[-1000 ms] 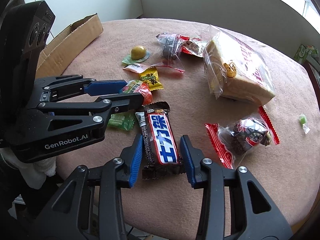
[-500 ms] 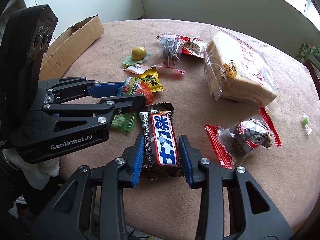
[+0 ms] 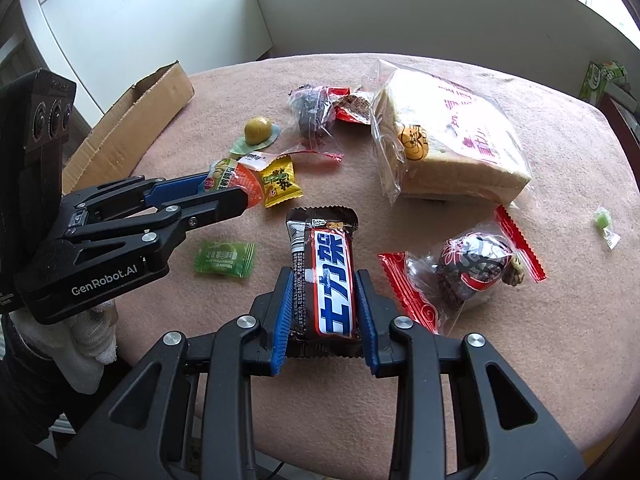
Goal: Organize snacks
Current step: 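Close the right gripper on the chocolate bar while the left gripper grasps the candy egg, then carry both snacks over the cardboard box and open both grippers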
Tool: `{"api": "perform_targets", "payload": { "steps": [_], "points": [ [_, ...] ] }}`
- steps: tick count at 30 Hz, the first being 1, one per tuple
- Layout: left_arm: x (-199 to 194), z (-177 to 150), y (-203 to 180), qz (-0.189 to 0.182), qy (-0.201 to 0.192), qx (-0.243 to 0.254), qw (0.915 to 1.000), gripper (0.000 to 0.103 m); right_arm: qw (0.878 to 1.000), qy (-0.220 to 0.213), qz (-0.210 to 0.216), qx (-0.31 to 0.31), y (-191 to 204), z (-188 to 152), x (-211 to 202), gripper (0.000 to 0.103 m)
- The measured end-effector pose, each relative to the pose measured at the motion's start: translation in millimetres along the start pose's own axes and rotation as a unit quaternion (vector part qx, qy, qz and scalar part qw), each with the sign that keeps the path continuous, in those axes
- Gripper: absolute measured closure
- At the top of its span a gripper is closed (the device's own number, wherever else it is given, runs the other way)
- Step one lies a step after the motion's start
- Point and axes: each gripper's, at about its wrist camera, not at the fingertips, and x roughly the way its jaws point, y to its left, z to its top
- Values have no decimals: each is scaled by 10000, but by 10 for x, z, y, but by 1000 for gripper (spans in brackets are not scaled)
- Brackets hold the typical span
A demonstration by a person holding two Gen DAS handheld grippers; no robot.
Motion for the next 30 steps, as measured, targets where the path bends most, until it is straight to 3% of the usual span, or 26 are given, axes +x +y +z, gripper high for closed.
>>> {"api": "perform_targets", "payload": {
  "steps": [9,23,30],
  "points": [
    [-331,38,155,225,-499,-80,9985,73,9989,-455,39,-39,171,251,-135,72],
    [-739,72,420,571,-1114,-323,9916,73,9862,-1167,1127,330,347,739,-202,72],
    [-1037,24,655,848,-1497,-572,9834,73,9815,-1517,1165,-108,811,977,-312,72]
  ]
}}
